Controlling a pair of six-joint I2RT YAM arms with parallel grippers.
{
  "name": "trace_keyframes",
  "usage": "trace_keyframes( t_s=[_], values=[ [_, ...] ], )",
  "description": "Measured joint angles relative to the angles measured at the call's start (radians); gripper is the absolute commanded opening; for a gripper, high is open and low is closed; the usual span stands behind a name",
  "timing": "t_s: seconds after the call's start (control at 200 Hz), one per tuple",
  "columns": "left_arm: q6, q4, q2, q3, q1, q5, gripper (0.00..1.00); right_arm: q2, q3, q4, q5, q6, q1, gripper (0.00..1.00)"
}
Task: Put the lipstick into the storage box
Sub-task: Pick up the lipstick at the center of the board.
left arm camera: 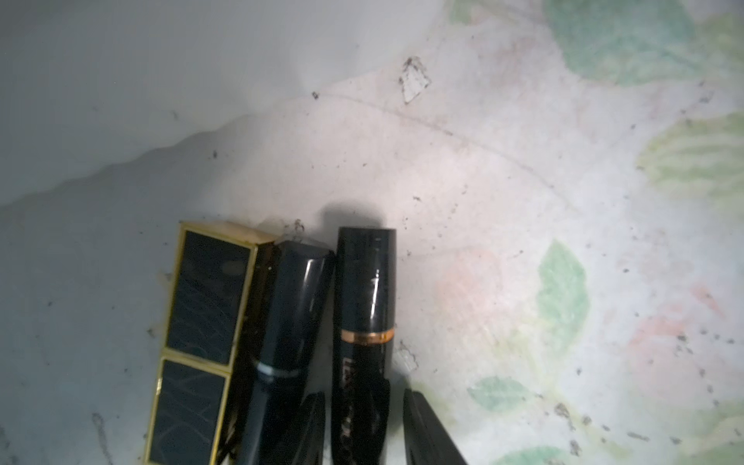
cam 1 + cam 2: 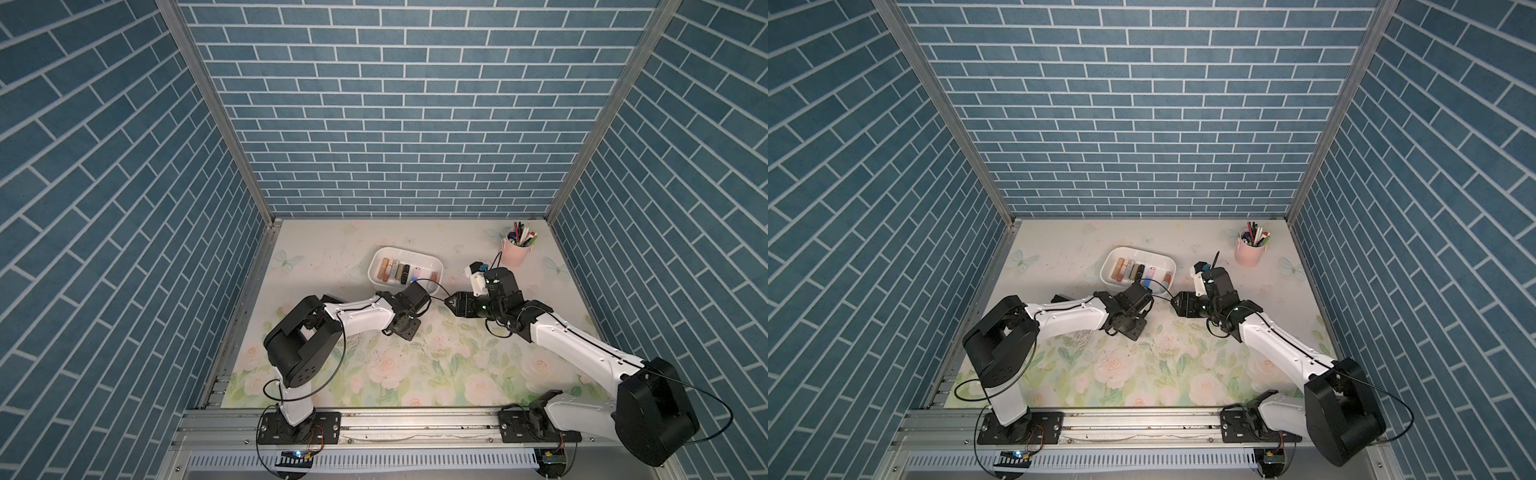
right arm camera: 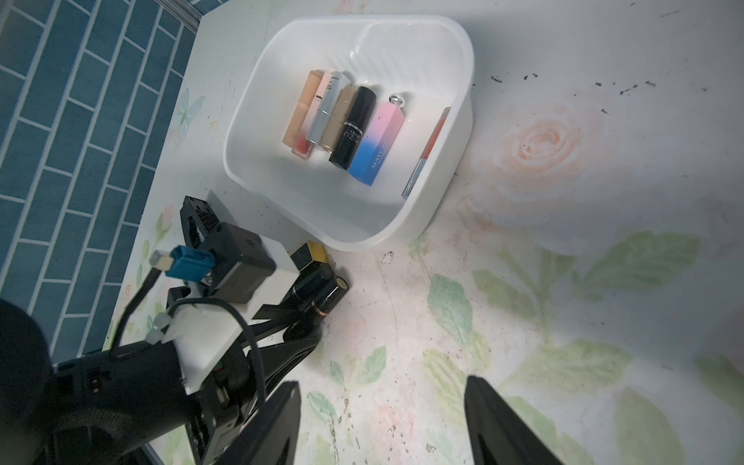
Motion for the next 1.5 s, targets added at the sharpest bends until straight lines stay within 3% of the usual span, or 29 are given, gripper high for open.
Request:
trace_keyframes(
  t_s=[0.245, 0.555, 0.805, 0.99, 1.195, 1.5],
  values=[
    [0.002, -0.010, 0.023, 0.019, -0.005, -0.007, 0.36, -0.001, 0.000, -0.001, 0.000, 0.000, 0.000, 0.69],
    [0.006, -0.015, 0.043, 0.044, -0.029, -0.033, 0.15, -0.013, -0.012, -0.002, 0.008, -0.001, 0.000, 0.69],
    [0.005, -0.015, 0.043, 0.044, -0.034, -0.035, 0.08, -0.024, -0.018, -0.002, 0.012, -0.001, 0.000, 0.69],
    [0.003, -0.020, 0.012, 0.044, -0.039, 0.046, 0.08, -0.071, -0.026, -0.003, 0.016, 0.000, -0.019, 0.69],
    [0.003, -0.031, -0.119, 0.087, -0.018, 0.152, 0.09, -0.167, -0.037, 0.029, -0.006, 0.013, -0.061, 0.69],
    [-0.010, 0.010, -0.294, 0.104, 0.164, 0.381, 0.09, -0.220, -0.041, 0.179, -0.140, 0.053, -0.092, 0.70]
  ],
)
